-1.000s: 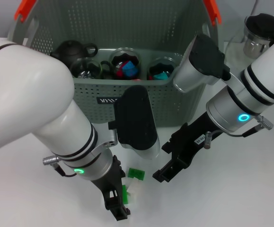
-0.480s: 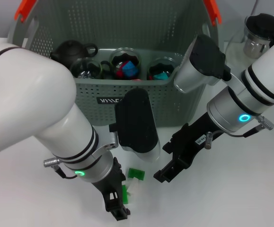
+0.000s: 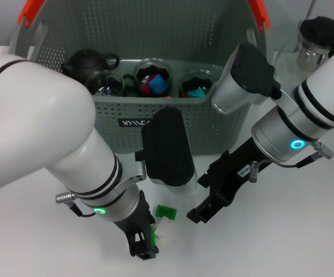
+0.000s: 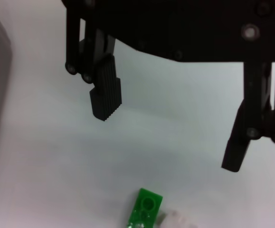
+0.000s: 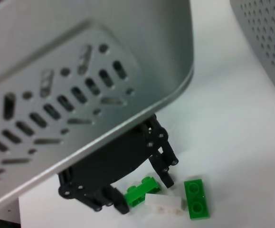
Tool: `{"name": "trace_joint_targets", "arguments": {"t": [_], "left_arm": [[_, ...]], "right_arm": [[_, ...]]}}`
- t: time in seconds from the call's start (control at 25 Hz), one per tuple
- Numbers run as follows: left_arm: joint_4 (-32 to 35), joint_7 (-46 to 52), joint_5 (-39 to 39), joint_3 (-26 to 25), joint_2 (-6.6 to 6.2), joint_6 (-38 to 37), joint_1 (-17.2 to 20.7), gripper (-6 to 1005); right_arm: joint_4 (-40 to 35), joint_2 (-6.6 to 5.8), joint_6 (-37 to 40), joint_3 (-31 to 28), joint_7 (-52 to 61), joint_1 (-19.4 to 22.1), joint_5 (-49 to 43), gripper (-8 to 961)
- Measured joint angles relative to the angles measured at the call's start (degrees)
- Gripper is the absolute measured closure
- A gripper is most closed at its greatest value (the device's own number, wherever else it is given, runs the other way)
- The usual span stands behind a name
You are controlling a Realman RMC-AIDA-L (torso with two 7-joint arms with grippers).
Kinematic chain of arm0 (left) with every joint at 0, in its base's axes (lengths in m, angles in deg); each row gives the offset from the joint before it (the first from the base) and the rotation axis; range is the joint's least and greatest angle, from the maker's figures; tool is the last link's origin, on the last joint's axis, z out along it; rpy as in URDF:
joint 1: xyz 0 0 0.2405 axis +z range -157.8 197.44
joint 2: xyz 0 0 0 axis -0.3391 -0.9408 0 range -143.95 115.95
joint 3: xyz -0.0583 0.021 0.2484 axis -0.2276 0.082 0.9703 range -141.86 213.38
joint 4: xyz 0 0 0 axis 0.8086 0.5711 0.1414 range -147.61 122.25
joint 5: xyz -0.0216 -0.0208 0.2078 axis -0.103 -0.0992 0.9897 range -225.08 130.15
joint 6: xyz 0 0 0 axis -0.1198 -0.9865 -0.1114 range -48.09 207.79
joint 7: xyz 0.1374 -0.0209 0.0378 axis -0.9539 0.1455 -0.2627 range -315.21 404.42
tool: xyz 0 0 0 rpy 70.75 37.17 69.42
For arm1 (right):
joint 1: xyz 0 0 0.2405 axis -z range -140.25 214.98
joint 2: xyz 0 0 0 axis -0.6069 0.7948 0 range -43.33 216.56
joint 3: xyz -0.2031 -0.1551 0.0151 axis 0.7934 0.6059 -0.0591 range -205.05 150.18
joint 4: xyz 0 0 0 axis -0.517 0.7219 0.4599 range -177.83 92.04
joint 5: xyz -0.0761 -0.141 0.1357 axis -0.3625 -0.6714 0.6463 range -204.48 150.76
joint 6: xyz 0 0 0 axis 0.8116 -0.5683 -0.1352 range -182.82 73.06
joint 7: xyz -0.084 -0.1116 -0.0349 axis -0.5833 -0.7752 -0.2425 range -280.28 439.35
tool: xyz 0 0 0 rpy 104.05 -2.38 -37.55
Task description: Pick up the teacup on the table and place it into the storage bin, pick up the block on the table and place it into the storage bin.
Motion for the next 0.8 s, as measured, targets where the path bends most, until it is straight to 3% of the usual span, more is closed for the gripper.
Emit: {"name": "trace_joint_targets", "arguments": {"t": [0.44, 0.64, 0.8], "left_arm": [[2.1, 0.5, 1.5, -1.6, -0.04, -1.8, 0.5, 550], [9.1, 0.7, 1.1, -7.5, -0.09, -6.7, 2.7, 596], [19.1, 0.8, -1.1, -15.8, -0.01, -11.7, 5.5, 595]], "right_arm": [[0.0, 0.01, 0.0, 0.0, 0.3, 0.0, 0.2, 11], [0.0, 0.00, 0.0, 0.0, 0.1, 0.0, 0.1, 10], [0.0, -0.06, 0.2, 0.0, -0.1, 0.1, 0.0, 10]]}}
